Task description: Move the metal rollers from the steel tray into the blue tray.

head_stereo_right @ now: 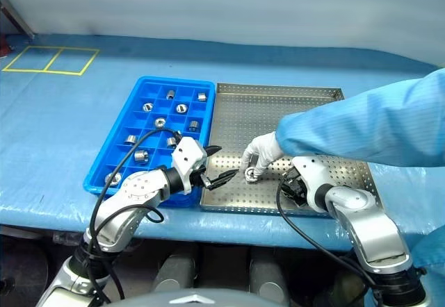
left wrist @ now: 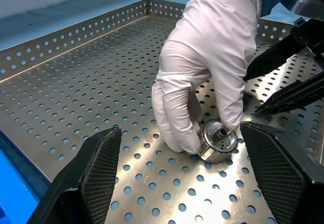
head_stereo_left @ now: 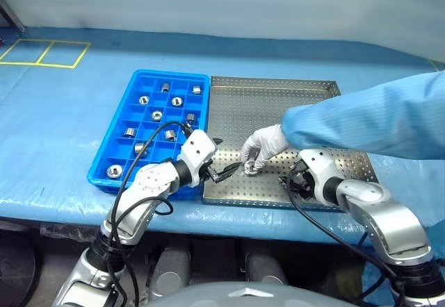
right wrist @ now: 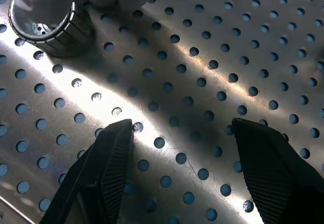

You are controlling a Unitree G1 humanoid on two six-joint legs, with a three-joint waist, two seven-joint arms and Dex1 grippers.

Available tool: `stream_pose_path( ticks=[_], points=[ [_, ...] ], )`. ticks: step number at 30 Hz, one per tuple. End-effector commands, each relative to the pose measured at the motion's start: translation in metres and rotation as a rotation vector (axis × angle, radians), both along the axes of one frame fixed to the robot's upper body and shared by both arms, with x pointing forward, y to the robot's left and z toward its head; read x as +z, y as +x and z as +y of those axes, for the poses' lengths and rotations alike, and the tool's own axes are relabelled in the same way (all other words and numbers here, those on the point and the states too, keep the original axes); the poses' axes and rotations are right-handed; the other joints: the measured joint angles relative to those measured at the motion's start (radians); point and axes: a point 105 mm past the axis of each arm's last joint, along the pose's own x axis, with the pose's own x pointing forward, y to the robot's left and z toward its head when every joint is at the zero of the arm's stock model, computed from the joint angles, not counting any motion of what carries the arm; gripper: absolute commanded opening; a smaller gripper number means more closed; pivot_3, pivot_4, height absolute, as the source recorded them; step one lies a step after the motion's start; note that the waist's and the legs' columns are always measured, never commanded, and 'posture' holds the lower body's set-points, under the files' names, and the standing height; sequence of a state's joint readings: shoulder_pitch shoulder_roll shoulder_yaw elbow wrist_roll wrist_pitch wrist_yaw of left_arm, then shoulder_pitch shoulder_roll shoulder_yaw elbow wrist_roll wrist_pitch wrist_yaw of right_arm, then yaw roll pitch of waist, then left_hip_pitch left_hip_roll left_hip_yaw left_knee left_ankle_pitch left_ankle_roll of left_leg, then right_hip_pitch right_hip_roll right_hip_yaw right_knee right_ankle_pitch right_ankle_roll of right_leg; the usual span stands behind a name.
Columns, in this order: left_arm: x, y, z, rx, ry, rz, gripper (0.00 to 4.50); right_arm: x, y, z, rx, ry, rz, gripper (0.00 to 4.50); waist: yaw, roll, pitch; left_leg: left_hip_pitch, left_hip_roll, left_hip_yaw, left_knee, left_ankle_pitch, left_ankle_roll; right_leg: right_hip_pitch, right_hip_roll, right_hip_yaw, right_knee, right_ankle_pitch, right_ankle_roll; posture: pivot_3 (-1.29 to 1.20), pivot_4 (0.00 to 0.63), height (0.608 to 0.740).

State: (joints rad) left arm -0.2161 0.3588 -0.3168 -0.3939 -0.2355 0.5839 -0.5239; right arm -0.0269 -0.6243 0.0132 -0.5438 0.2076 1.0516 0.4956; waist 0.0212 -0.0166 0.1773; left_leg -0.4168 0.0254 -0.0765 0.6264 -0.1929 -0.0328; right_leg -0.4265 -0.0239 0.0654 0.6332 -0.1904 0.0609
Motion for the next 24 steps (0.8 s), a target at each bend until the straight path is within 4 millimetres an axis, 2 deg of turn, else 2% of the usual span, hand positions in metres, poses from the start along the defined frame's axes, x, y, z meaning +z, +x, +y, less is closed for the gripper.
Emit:
stream_pose_path(
  ticks=[1,4,8,11,16,24],
  points=[
    [0.016,0.005,0.009,0.051,-0.015,-0.062,4.10,0.012,0.006,0.005,0.027,0.005,-0.066,3.33,0.000,0.000,0.000,0.000,0.000,0.000,0.000,0.000,0.000,0.000,0.000,0.000,0.000,0.000,0.000,0.16,0.150,0.740],
    [0.017,0.008,0.014,0.079,-0.015,-0.066,4.10,0.021,0.012,0.015,0.036,0.060,-0.113,3.33,-0.001,0.000,0.000,0.000,0.000,0.000,0.000,0.000,0.000,0.000,0.000,0.000,0.001,0.000,0.000,0.16,0.150,0.740],
    [0.017,0.008,0.016,0.083,-0.015,-0.065,4.10,0.045,0.011,0.050,0.171,0.245,-0.167,3.33,-0.001,0.000,0.000,0.001,0.000,0.000,0.000,0.000,0.000,0.000,0.000,0.000,0.002,0.000,0.000,0.16,0.150,0.740],
    [0.017,0.008,0.015,0.082,-0.016,-0.063,4.10,0.051,0.013,0.065,0.232,0.301,-0.180,3.33,0.001,0.000,0.000,0.000,0.000,0.000,0.000,0.000,0.000,0.000,0.000,0.000,0.002,0.000,0.000,0.17,0.150,0.740],
    [0.016,0.007,0.011,0.075,-0.016,-0.063,4.10,0.036,0.028,0.074,0.222,0.286,-0.143,3.33,0.002,0.000,0.000,0.001,0.000,0.000,0.001,0.000,0.000,0.001,0.000,0.000,0.002,0.000,0.000,0.19,0.150,0.740],
    [0.016,0.003,0.017,0.079,-0.006,-0.058,4.10,0.010,0.031,0.073,0.194,0.237,-0.075,3.33,0.012,0.000,0.000,0.001,0.000,0.000,0.000,0.000,0.000,0.000,0.000,0.000,0.003,0.000,0.000,0.20,0.150,0.740]
  ],
)
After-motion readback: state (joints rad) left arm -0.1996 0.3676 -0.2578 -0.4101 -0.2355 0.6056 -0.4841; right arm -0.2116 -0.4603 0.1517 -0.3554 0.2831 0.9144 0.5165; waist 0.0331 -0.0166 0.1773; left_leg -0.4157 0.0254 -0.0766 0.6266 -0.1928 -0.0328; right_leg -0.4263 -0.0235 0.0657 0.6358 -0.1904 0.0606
